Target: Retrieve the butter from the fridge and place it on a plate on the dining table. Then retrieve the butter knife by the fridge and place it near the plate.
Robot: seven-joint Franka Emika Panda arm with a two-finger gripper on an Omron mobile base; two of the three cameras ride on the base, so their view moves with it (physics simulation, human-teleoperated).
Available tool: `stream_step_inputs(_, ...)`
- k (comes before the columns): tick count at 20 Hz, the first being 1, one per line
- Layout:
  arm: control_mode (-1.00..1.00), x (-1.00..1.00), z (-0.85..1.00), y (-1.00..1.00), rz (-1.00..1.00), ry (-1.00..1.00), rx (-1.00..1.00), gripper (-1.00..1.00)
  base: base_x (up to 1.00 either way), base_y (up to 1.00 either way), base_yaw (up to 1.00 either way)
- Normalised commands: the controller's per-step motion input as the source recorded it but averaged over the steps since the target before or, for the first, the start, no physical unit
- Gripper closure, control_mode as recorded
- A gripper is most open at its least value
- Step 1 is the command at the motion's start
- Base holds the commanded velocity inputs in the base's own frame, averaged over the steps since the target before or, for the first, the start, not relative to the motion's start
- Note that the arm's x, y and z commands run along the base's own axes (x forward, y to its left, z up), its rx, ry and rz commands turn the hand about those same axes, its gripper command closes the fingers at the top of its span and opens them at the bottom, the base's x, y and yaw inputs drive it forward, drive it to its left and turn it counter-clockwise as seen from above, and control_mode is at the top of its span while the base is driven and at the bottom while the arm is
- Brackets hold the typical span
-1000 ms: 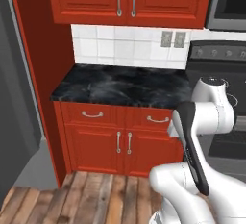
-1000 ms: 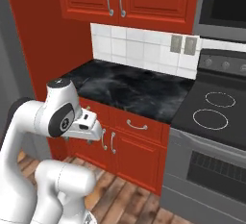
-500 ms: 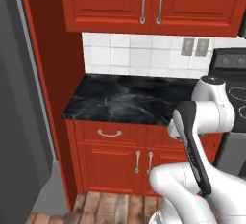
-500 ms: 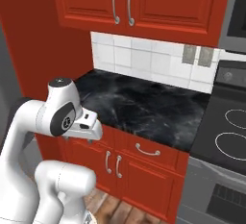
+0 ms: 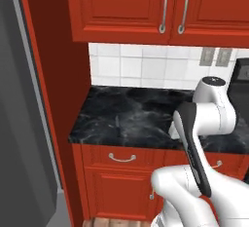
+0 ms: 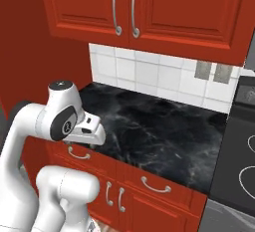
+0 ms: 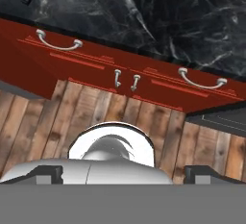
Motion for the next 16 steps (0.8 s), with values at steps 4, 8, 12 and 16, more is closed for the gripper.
stream_step_inputs(4, 1.00, 0.00, 0.00, 0.00, 0.00, 0.00, 0.00, -1.00, 0.48, 0.13, 0.00)
stream_step_inputs(8, 1.00, 0.00, 0.00, 0.00, 0.00, 0.00, 0.00, -1.00, 0.38, 0.34, 0.00)
stream_step_inputs(12, 1.00, 0.00, 0.00, 0.00, 0.00, 0.00, 0.00, -1.00, 0.38, 0.40, 0.00)
stream_step_inputs(16, 1.00, 0.00, 0.00, 0.00, 0.00, 0.00, 0.00, -1.00, 0.33, 0.20, 0.00)
